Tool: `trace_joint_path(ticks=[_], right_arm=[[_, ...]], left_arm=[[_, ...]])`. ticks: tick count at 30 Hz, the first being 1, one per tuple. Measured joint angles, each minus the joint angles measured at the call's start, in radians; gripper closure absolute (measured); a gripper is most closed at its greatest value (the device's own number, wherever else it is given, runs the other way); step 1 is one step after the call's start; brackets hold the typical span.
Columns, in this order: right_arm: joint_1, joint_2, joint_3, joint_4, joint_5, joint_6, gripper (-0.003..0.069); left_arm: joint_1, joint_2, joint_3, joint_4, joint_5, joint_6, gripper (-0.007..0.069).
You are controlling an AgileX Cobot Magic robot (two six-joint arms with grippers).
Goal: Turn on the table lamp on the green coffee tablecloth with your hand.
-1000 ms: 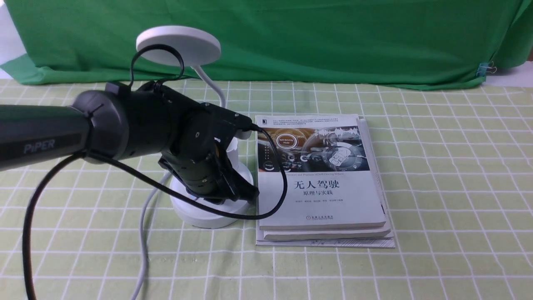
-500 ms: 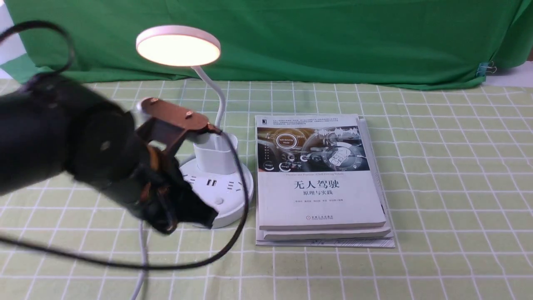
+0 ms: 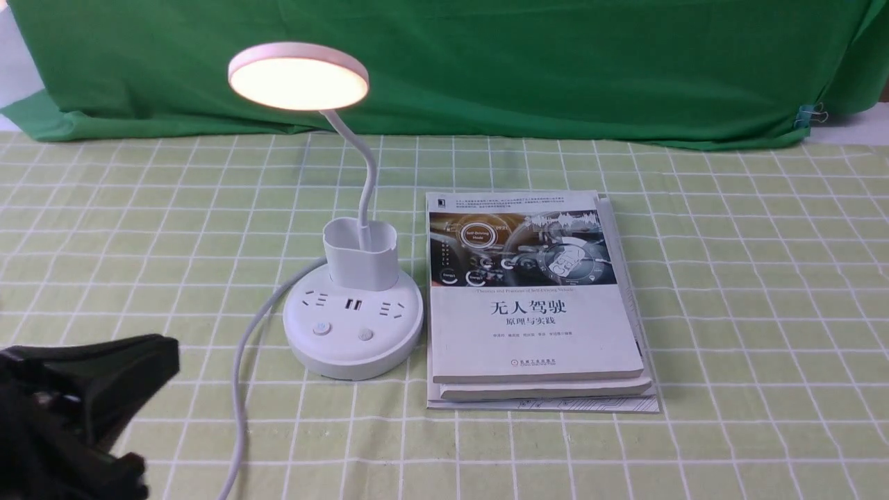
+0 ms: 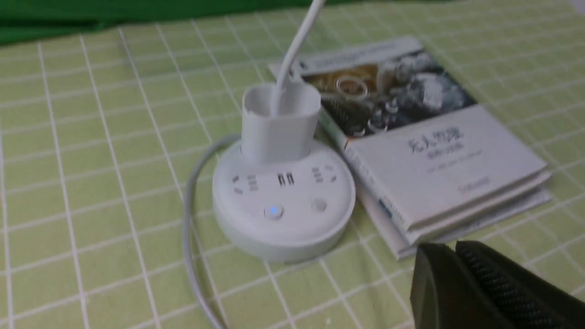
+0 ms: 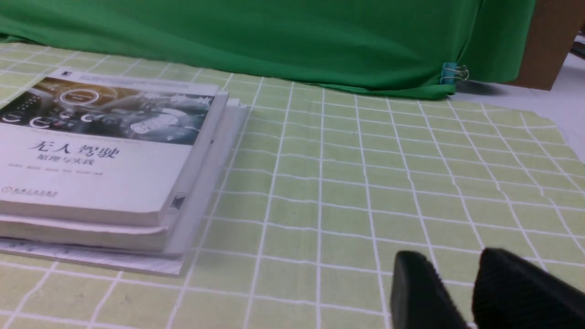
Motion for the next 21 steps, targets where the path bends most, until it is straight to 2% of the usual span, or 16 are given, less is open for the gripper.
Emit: trace_joint_path(ticks=[8,21], right_arm=[[0.000,0.000,0.000,0.000,0.000,0.000,0.0415],[0.000,0.000,0.000,0.000,0.000,0.000,0.0415]], left_arm=[[0.000,-0.180,0.005,0.005,-0.011,-0.001,0.0606],[0.000,-0.184,0.007,0.005,-0.018,0.009,0.0606]])
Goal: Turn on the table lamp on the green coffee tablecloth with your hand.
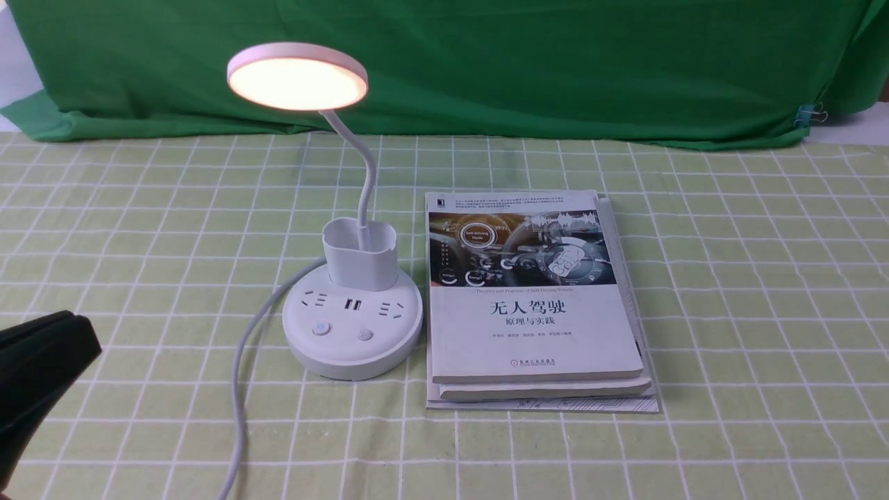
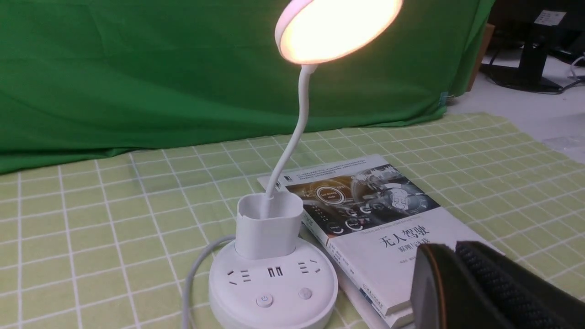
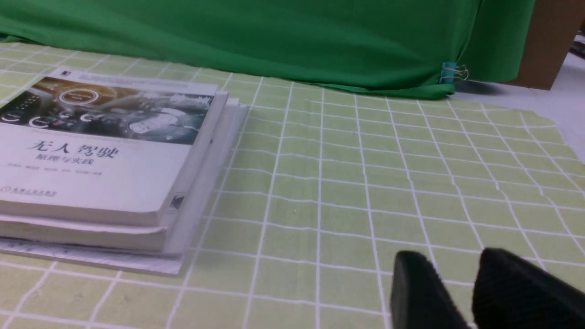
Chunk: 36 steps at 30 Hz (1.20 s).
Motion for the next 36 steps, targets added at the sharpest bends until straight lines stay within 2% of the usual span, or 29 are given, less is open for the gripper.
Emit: trace_joint_path(ticks=[13,15,23,29,36], right_arm=[[0.000,0.000,0.000,0.000,0.001,0.000,0.0415],[0.000,0.000,0.000,0.000,0.001,0.000,0.0415],[0.000,0.000,0.000,0.000,0.001,0.000,0.0415],[0.000,0.000,0.000,0.000,0.000,0.000,0.0415],[0.000,0.000,0.000,0.000,0.000,0.000,0.0415]], left_arm=[[0.011,-0.013,0.031,0.001,-0.027,0.006,0.0606],[0.034,-0.016,0.046,0.001,-0.037,0.006,0.0606],[0.267,-0.164,0.227,0.001,-0.106,0.026,0.0606],[0.296,-0.292,0.431,0.000,-0.118,0.026,0.0606],[0.296,-0.311,0.456,-0.018,-0.156,0.038,0.0606]])
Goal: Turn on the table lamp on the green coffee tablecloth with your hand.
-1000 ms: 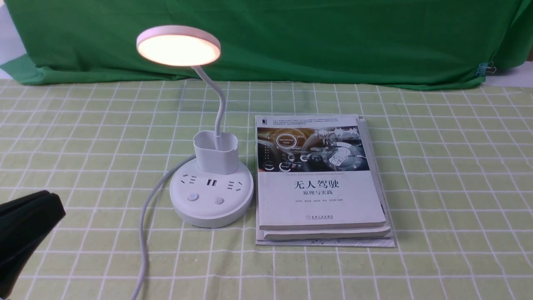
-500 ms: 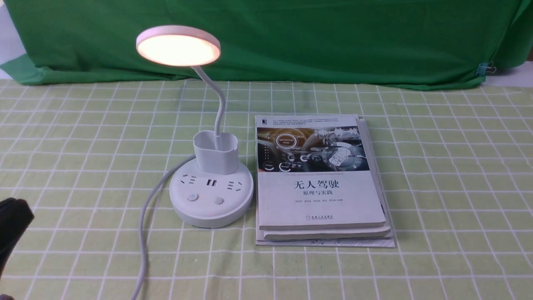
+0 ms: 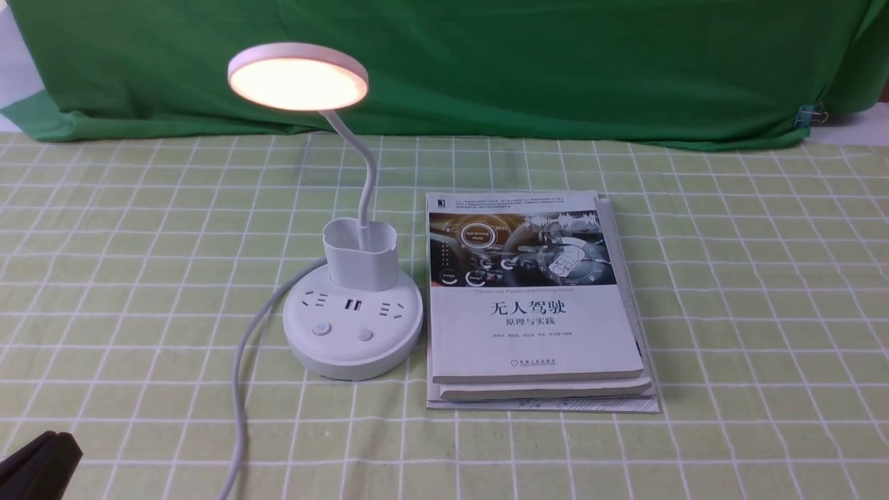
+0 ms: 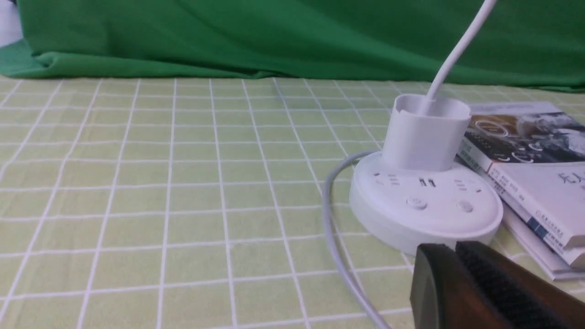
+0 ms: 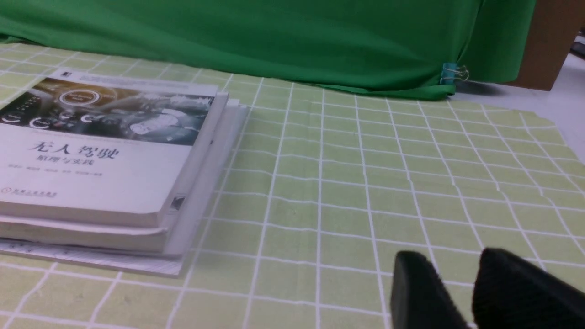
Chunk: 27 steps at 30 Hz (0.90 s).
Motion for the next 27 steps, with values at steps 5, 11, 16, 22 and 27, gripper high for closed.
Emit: trace_joint_path(ticks=[5,11,16,22,27], right_arm=[[0.000,0.000,0.000,0.000,0.000,0.000,0.0415],[0.000,0.000,0.000,0.000,0.000,0.000,0.0415],[0.000,0.000,0.000,0.000,0.000,0.000,0.0415],[0.000,0.000,0.000,0.000,0.000,0.000,0.0415],[0.000,0.000,0.000,0.000,0.000,0.000,0.0415]], left_arm=[[0.000,-0.001,0.000,-0.001,-0.011,0.006,0.0606],[0.000,-0.001,0.000,-0.001,-0.013,0.009,0.0606],[0.000,-0.001,0.000,-0.001,-0.014,0.009,0.0606],[0.000,-0.001,0.000,-0.001,-0.018,0.009,0.0606],[0.000,-0.001,0.000,-0.001,-0.018,0.009,0.0606]])
